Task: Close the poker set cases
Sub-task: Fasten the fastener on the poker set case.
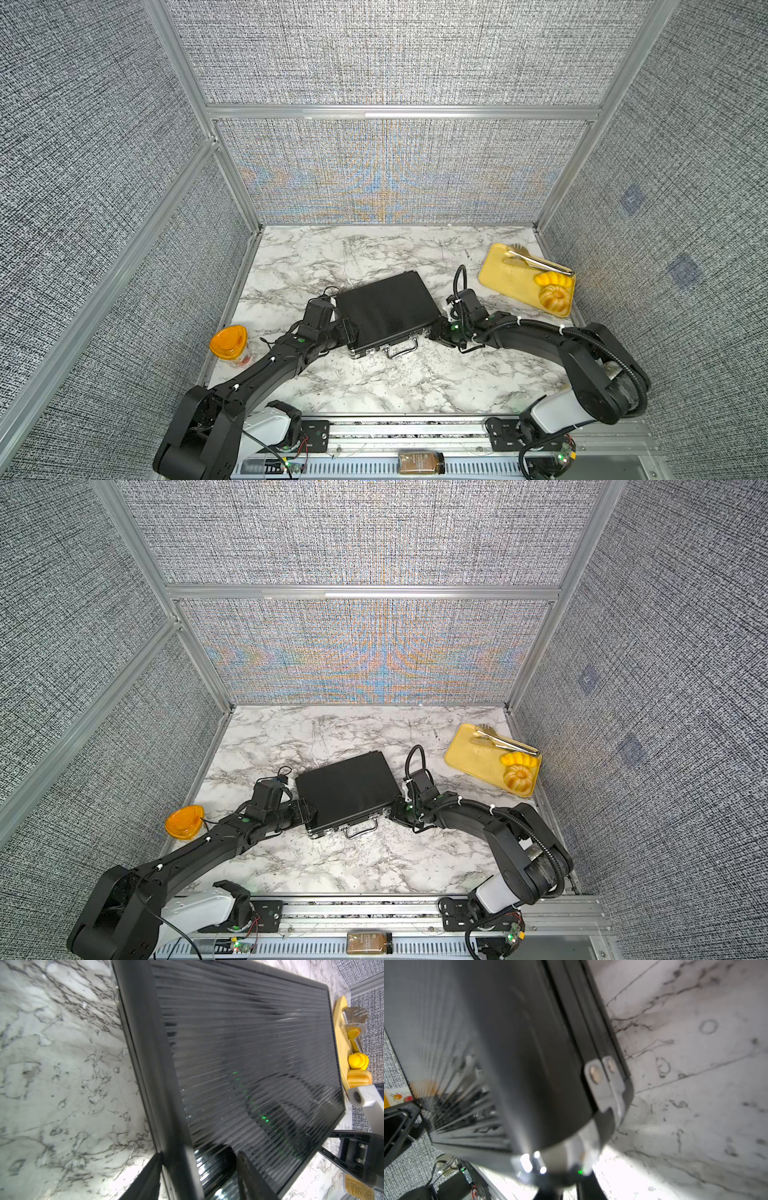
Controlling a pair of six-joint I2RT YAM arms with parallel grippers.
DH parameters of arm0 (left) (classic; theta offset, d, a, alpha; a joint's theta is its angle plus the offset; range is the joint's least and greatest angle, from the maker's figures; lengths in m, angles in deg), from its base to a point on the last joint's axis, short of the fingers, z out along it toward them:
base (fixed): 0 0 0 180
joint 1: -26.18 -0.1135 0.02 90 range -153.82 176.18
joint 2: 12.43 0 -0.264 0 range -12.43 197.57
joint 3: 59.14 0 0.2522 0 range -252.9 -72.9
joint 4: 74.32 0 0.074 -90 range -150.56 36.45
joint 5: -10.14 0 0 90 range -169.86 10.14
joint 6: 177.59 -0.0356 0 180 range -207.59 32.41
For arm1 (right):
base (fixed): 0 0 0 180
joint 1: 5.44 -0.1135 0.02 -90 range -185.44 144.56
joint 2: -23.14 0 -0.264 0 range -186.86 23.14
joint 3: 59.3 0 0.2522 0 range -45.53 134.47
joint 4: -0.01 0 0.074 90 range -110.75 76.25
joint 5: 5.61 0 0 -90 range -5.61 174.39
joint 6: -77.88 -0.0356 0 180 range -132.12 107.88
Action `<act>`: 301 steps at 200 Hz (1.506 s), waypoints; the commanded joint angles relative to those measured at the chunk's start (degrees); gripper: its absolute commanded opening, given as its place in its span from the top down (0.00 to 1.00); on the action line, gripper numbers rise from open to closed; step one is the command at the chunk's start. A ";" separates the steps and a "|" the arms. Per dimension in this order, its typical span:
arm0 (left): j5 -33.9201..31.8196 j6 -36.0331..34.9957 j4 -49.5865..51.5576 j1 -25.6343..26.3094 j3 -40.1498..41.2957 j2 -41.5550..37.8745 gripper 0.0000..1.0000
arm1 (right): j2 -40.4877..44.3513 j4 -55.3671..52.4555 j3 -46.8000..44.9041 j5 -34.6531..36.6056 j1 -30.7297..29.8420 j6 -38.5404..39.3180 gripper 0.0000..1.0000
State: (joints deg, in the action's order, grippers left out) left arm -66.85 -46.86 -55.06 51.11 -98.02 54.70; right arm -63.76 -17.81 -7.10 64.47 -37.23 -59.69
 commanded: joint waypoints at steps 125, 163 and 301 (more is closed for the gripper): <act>1.22 -4.34 9.88 0.44 1.31 1.07 0.44 | 1.29 13.01 -6.07 4.67 -0.16 -13.81 0.84; 1.05 -4.52 10.07 0.41 1.31 1.19 0.44 | 1.17 16.98 -7.03 4.30 -0.29 -15.42 0.84; 1.05 -4.56 10.46 0.39 1.35 0.81 0.44 | -0.98 28.31 -9.34 2.16 -0.57 -19.09 0.85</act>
State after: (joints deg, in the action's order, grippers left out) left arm -67.00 -47.97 -55.36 51.11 -97.85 54.62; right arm -64.54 2.76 -16.61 68.01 -37.66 -77.27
